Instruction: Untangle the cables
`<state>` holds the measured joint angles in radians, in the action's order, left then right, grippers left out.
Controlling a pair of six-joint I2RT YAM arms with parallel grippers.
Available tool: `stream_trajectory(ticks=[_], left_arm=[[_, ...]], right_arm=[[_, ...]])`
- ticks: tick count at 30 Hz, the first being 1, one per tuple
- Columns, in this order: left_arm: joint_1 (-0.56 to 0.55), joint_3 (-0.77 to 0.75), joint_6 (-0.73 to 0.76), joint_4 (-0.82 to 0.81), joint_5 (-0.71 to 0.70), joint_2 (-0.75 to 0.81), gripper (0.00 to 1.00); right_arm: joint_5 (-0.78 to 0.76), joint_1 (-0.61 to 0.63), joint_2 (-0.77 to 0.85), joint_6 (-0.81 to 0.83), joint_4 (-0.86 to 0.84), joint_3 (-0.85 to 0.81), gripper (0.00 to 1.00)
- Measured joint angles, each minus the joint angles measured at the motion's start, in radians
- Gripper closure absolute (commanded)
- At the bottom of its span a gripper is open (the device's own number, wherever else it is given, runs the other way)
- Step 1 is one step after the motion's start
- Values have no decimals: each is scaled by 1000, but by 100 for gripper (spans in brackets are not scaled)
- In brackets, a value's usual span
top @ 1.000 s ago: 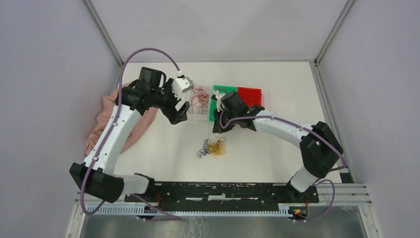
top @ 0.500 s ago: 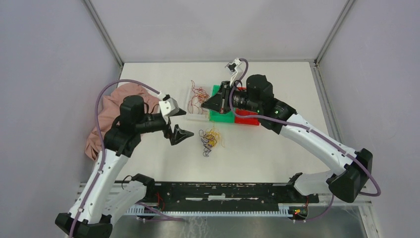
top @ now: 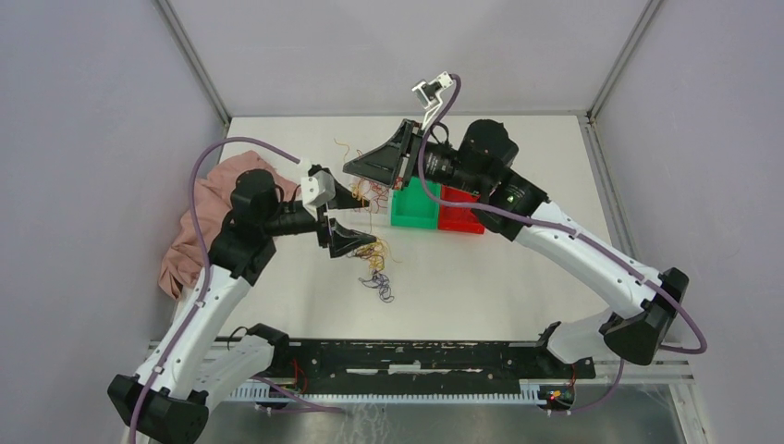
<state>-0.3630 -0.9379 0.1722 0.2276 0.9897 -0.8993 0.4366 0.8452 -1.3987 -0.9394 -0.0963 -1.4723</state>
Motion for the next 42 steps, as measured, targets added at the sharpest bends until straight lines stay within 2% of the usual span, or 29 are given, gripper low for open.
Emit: stream_trajectory(ticks=[2, 7, 8, 9, 11, 13, 14, 20, 24, 28, 42], left_arm=[[-6, 12, -13, -32, 14, 0, 33], [-21, 28, -50, -88, 37, -16, 83], [-21, 28, -56, -95, 39, -23, 91], [-23, 28, -64, -101, 39, -29, 96], [-23, 28, -71, -105, 39, -33, 97], [-23, 22, -72, -101, 37, -33, 97], [-24, 13, -72, -97, 36, -33, 97], [-24, -87, -74, -93, 35, -33, 97], [-24, -145, -82, -95, 36, -34, 97], [-24, -196, -105, -96, 43, -45, 97], [-26, -349, -186, -95, 65, -116, 97]], right_arm=[[0, 8, -7, -9, -21, -17, 100], [-4, 25, -27, -18, -45, -29, 99], [-5, 26, -30, -16, -45, -29, 96], [-9, 26, -31, -13, -43, -29, 87], [-15, 29, -28, 3, -34, -27, 59], [-26, 30, -11, 27, -25, -3, 41], [-32, 30, 3, 48, -18, 17, 36], [-80, 30, 170, 259, 96, 174, 21], [-103, 30, 347, 410, 121, 341, 19], [-101, 31, 391, 517, 116, 412, 20], [-102, 148, 13, 608, -157, 444, 25]])
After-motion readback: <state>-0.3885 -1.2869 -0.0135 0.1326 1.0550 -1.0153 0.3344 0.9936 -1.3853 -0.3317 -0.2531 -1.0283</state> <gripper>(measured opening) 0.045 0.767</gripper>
